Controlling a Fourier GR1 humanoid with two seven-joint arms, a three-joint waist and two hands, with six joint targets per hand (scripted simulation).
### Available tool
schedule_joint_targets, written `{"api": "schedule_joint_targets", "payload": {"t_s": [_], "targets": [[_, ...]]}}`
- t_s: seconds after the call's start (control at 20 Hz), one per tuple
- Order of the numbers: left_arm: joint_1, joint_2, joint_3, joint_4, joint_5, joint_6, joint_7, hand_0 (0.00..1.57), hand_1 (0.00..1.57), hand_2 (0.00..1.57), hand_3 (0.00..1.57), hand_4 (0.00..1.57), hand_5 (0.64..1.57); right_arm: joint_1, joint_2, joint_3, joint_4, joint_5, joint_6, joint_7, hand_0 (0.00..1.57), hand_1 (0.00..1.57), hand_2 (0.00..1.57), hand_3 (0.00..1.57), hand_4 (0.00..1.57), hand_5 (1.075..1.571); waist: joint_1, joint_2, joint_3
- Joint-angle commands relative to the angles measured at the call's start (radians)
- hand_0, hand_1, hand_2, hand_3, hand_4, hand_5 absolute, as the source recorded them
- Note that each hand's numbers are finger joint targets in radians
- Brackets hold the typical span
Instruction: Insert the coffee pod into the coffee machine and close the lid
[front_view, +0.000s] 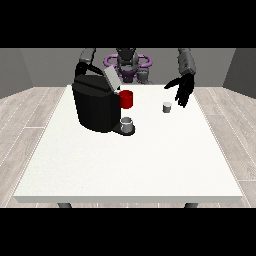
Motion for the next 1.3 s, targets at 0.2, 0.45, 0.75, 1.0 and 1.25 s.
{"api": "schedule_joint_targets", "payload": {"t_s": [0.2,0.45,0.75,1.0,1.25], "targets": [[-0.109,-0.051,-0.054,0.155,-0.144,0.050,0.011,0.00,0.00,0.29,0.00,0.00,1.571,-0.058,0.019,-0.013,0.080,0.006,-0.006,0.056,0.00,0.00,0.00,0.00,0.00,1.571,0.018,0.006,0.0005],[-0.105,-0.113,-0.079,0.206,-0.244,0.221,-0.083,0.95,0.95,0.97,0.66,0.00,1.571,-0.048,0.019,-0.014,0.124,-0.006,-0.009,0.004,0.00,0.00,0.00,0.00,0.00,1.571,0.030,0.032,0.0004],[-0.181,-0.110,-0.141,0.229,-0.360,0.240,-0.075,1.04,1.04,1.11,0.91,0.46,1.571,-0.137,0.002,-0.051,0.209,-0.019,0.008,0.026,0.00,0.00,0.00,0.00,0.00,1.571,0.043,0.031,0.0005],[-0.211,-0.044,-0.151,0.334,-0.441,0.246,-0.108,0.83,0.83,1.00,0.86,0.34,1.571,-0.146,0.031,-0.015,0.186,0.001,-0.022,0.029,0.00,0.00,0.00,0.00,0.00,1.571,0.022,0.065,0.0003],[-0.232,-0.033,-0.171,0.407,-0.494,0.193,-0.098,0.75,0.75,0.94,0.81,0.37,1.571,-0.109,0.032,-0.008,0.207,-0.030,0.013,0.005,0.00,0.00,0.00,0.00,0.00,1.571,0.000,0.041,0.0004]]}}
